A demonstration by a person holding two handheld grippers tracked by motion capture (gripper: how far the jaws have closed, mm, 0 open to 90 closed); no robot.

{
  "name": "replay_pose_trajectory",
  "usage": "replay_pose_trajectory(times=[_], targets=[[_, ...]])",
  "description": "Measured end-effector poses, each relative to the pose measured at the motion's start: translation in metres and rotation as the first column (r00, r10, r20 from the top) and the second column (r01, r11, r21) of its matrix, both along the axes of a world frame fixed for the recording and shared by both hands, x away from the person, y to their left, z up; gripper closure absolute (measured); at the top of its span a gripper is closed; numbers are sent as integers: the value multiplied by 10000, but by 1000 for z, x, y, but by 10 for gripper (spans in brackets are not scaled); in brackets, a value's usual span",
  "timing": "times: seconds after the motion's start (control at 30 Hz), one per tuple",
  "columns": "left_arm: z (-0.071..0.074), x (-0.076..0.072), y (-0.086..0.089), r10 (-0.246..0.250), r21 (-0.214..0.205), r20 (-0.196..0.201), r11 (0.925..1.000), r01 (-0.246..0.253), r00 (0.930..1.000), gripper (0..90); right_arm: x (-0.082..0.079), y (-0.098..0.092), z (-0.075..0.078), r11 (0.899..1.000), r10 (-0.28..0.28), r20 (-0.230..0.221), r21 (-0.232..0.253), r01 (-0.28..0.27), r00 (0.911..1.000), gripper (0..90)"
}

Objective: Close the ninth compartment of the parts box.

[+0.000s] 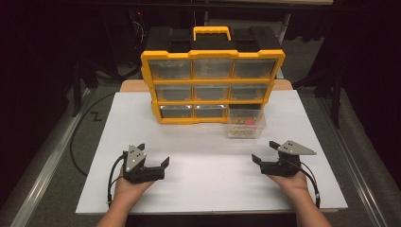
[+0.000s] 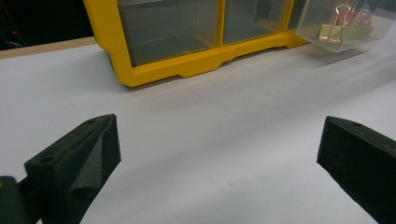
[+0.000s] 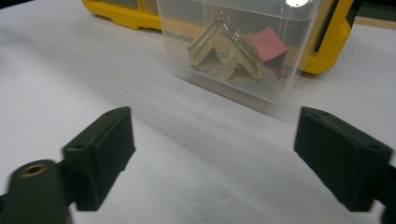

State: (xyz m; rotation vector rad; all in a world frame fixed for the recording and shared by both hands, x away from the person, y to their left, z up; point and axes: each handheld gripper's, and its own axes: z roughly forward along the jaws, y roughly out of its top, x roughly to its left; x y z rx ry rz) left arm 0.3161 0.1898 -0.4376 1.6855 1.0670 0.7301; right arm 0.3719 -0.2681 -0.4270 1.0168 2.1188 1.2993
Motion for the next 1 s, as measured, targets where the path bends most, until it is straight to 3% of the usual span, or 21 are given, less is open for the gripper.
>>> replay_pose_trajectory(times=[0.1,0.33,0.67,0.93,1.0], targets=[[0,0,0,5,-77,-45,10000,-5,10000,3,-1,-1,1,9999,-24,-63,121,25,10000,214],[-1,1,-1,-139,-5,-123,9999,139,9998,3,-2,-4,2,9998,-154,-34,156,154,9999,456],[-1,3,-1,-165,-22,-31,9999,165,9999,4,-4,-3,3,9998,194,-44,92,-193,9998,740],[-2,2,-2,-290,-8,-16,9996,290,9996,3,-7,-1,7,9998,177,160,78,-179,9997,900],[-2,2,-2,-291,-22,-7,9996,291,9996,3,-8,-1,8,9997,181,202,161,-184,9996,900]])
